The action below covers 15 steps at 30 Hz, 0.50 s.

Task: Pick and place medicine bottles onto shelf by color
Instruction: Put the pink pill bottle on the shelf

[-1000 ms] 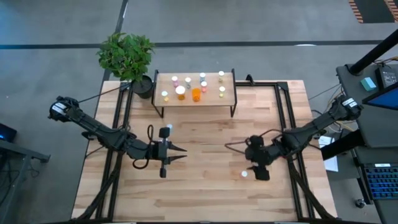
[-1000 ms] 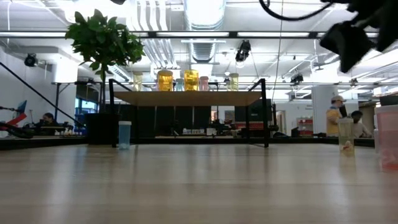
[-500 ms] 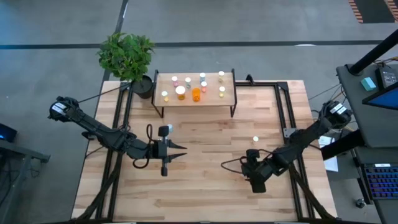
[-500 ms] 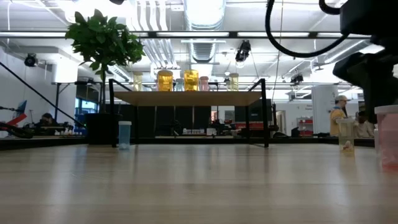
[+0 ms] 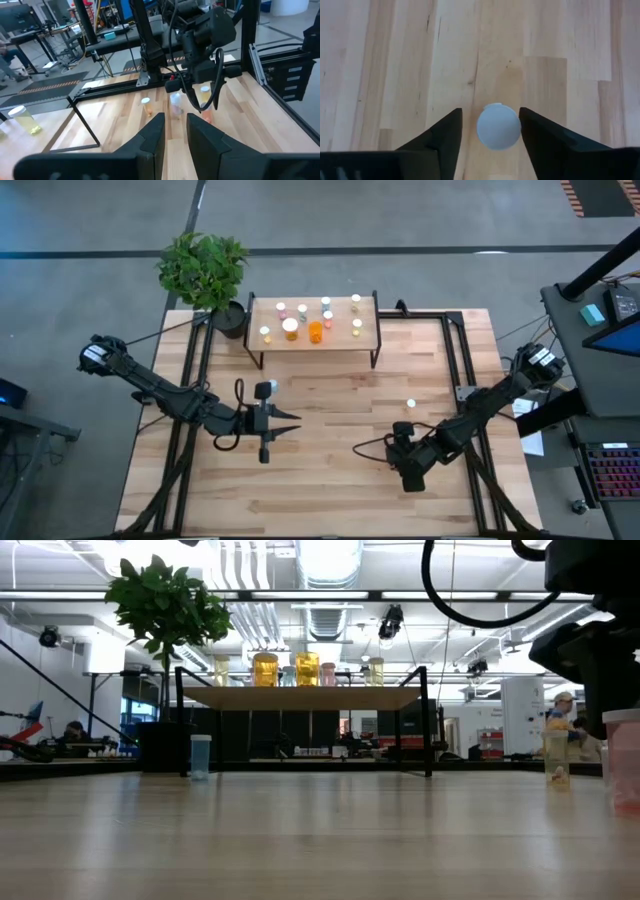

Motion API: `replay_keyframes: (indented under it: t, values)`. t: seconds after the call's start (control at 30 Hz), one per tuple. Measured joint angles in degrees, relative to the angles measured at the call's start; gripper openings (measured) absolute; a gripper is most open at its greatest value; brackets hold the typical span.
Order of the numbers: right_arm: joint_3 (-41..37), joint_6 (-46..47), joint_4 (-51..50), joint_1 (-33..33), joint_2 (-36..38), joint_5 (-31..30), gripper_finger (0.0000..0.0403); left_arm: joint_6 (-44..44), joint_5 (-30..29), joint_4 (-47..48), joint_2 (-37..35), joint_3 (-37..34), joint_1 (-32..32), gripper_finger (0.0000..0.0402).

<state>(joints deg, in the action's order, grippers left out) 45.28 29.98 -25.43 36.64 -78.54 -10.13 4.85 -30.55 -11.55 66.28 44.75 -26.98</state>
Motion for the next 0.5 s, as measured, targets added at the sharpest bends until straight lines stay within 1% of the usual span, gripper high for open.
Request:
replay_keyframes:
  t: [0.3, 0.5]
  values:
    - [0.0, 0.1, 0.0, 0.0, 0.1, -0.1, 0.0133, 0.1, 0.0, 0.0, 0.0, 0.0, 0.0, 0.0063]
    - [1.7, 0.5, -1.0, -0.8, 0.2, -0.4, 0.0120, 3.1, 0.0, 0.1, -0.8, -0.1, 0.0, 0.0063]
